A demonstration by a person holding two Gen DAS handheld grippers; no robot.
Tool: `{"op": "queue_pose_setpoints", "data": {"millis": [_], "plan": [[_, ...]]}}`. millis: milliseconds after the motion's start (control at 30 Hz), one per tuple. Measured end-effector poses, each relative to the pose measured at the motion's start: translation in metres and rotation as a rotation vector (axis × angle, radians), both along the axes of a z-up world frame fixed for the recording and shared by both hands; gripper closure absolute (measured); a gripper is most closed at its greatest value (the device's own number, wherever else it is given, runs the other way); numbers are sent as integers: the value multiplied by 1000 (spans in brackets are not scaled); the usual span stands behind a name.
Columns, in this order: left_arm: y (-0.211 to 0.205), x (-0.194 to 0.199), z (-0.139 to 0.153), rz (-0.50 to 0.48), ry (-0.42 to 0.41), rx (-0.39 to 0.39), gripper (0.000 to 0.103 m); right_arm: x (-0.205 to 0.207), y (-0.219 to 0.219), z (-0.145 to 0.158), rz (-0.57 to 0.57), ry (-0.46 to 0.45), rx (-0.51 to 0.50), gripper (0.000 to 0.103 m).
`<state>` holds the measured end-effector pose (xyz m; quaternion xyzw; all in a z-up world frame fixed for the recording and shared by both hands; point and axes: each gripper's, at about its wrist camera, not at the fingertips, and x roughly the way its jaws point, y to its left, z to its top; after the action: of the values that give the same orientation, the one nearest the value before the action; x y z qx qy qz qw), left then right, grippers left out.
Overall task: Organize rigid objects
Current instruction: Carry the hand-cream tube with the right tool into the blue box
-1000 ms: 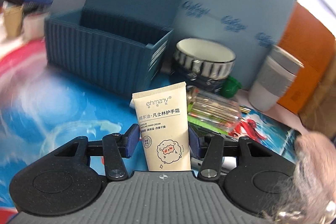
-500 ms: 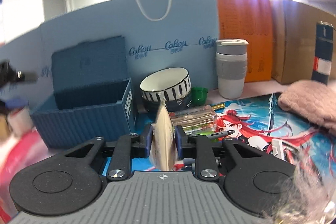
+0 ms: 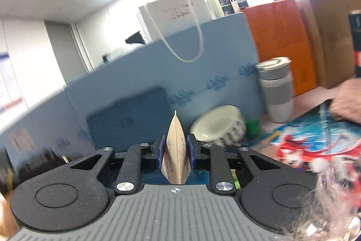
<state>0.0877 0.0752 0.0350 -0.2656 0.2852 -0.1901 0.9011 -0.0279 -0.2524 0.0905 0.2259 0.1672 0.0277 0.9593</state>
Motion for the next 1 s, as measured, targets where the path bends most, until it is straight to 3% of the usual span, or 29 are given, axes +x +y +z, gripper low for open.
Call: {"op": "queue_pose_setpoints", "data": {"millis": [200, 567, 733, 867, 1000], "plan": [[3, 0, 2, -1, -7, 5, 0, 63, 21, 2, 70, 37, 149, 83], [12, 8, -1, 4, 12, 0, 0, 155, 60, -55, 187, 336, 363, 83], [14, 12, -4, 17, 25, 2, 0, 168, 75, -58, 219, 384, 337, 83], [12, 13, -6, 10, 31, 13, 0, 183, 91, -59, 284, 447, 204, 84], [7, 14, -8, -6, 32, 32, 0, 189, 95, -55, 340, 438, 77, 84]]}}
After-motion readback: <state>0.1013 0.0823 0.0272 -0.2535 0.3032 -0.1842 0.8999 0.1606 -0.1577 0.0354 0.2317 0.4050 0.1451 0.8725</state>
